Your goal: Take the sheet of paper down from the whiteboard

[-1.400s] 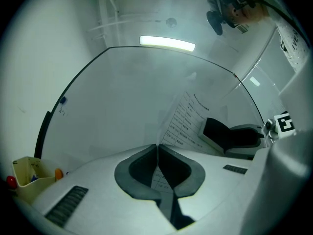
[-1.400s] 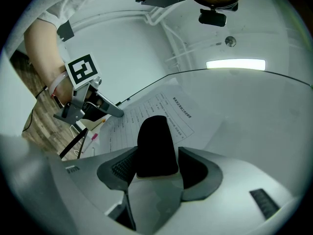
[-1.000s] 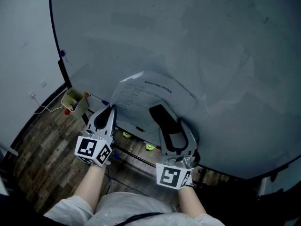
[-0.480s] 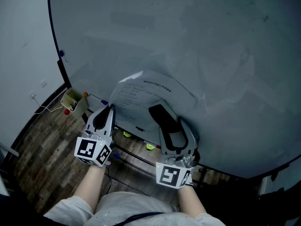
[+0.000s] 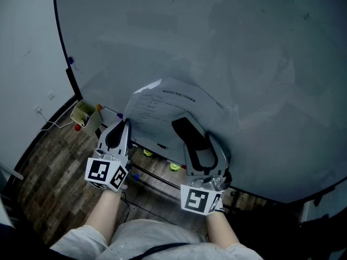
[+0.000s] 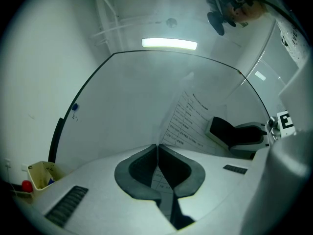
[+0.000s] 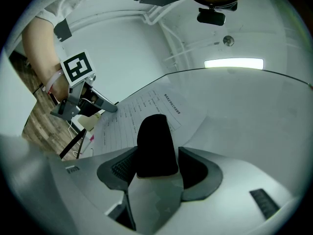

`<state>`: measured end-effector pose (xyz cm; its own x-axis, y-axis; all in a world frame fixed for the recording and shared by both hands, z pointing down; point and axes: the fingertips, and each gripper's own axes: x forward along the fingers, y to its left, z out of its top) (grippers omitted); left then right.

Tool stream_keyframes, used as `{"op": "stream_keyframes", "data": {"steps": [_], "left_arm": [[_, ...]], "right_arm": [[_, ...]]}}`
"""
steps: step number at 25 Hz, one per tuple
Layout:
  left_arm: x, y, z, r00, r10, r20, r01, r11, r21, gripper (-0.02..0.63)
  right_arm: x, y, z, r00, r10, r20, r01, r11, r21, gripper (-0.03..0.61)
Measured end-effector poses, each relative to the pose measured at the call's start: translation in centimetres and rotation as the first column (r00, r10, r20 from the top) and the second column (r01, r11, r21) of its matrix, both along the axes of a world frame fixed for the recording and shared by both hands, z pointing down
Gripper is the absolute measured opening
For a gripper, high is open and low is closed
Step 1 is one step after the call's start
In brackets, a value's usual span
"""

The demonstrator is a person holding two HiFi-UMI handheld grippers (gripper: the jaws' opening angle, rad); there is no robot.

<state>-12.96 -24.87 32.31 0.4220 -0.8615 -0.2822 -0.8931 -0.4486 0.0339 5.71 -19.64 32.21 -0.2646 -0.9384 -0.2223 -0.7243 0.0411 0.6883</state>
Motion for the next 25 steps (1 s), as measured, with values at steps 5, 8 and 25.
{"op": "stream_keyframes", "data": {"steps": [5, 8, 25], "left_arm": [[-0.1, -0.2, 0.2, 1.000, -0.010, 0.009, 0.010, 1.000, 0.006, 0.020], [0.1, -0.3, 0.6, 1.000, -0.017, 0.003, 0.017, 1.000, 0.001, 0.020], [0.1, -0.9, 1.0, 0.998, -0.053, -0.021, 0.053, 0.998, -0.016, 0.020]], "right_arm": [[0.4, -0.4, 0.3, 1.000, 0.001, 0.002, -0.001, 1.000, -0.005, 0.261], [1.0, -0.5, 0.4, 1.000, 0.003, 0.006, -0.003, 1.000, -0.006, 0.261], [2.9, -1.1, 0.8, 1.000, 0.011, 0.010, -0.011, 1.000, -0.012, 0.261]]}}
